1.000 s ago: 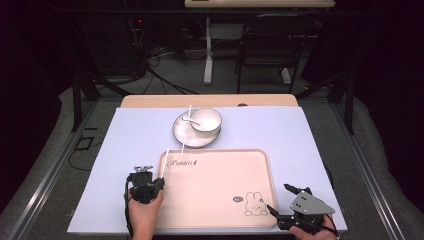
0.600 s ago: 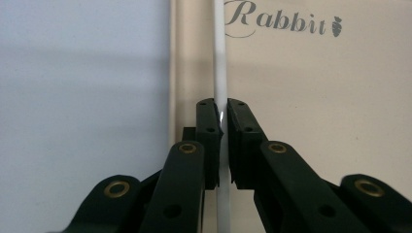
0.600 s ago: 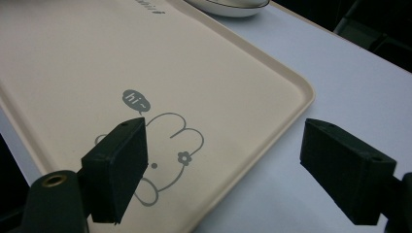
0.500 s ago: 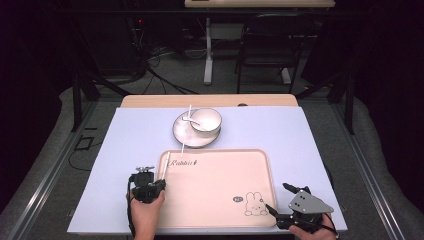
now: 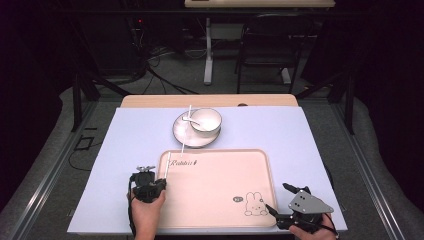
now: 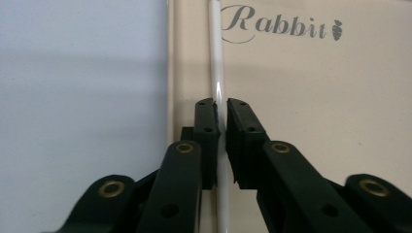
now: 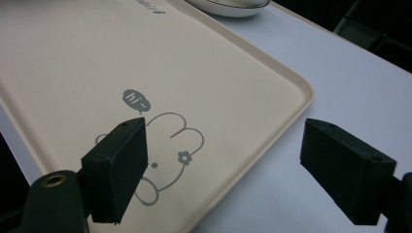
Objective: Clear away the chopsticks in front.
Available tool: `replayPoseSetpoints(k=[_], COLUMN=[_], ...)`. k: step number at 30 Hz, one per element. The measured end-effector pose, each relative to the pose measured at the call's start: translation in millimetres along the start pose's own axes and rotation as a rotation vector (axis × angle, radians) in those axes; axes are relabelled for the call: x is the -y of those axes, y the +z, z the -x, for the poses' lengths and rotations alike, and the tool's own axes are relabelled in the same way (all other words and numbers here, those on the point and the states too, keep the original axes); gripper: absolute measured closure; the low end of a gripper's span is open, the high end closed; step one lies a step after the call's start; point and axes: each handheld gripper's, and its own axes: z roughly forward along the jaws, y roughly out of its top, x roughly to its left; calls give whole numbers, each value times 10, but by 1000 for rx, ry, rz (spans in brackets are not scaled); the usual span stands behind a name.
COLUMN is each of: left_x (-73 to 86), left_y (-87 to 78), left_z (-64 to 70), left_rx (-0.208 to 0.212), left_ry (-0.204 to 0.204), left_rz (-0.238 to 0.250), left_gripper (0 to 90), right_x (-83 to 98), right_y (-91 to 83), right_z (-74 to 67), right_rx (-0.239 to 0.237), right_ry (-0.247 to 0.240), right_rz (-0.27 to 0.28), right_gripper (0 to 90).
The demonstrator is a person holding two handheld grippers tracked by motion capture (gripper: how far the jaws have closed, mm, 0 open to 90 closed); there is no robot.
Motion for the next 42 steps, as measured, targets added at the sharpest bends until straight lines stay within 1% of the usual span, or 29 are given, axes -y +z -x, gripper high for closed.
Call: replayPoseSetpoints(k=[5,11,16,19,21,25,26,27,30,31,32,33,35,36,37,39,40,41,42], left_x=[5,1,-25,-65,-122,-255,-255,-347,-503,-557,-557,-662,-763,-812,-856,-945,-945,-1024,-1060], left_y=[-2,-10,-35,-54,-80,-116,-116,-126,-121,-109,-109,-84,-54,-33,-10,32,32,81,105], left_z=[-6,-19,-26,-26,-24,-15,-15,8,51,67,67,96,125,138,155,175,175,193,198], left_rx=[2,5,6,12,11,34,34,43,64,64,64,78,95,99,98,112,112,116,114], left_ry=[-15,-16,-12,-3,10,35,35,47,79,89,89,100,117,130,134,149,149,161,165], left_rz=[6,8,22,31,40,56,56,65,80,84,84,99,110,112,114,110,110,114,116], left_gripper=[842,830,817,790,774,720,696,669,615,600,586,574,555,546,542,541,540,542,545], right_x=[0,0,2,6,7,7,7,7,8,9,9,10,10,11,11,12,12,12,12], right_y=[0,0,-3,-9,-14,-16,-16,-17,-19,-20,-20,-21,-24,-25,-25,-25,-25,-26,-26], right_z=[-2,0,0,5,8,7,8,10,9,8,14,12,12,13,13,14,14,14,13], right_rx=[0,0,0,5,6,7,7,7,9,9,10,11,11,12,12,12,12,12,12], right_ry=[-1,-1,-3,0,-1,1,0,-1,1,5,-1,2,2,3,4,4,4,4,3], right_rz=[0,0,-2,1,1,1,0,1,2,0,2,1,2,2,2,2,2,2,1], right_gripper=[171,171,171,171,171,171,171,171,171,171,171,171,171,171,171,171,171,171,171])
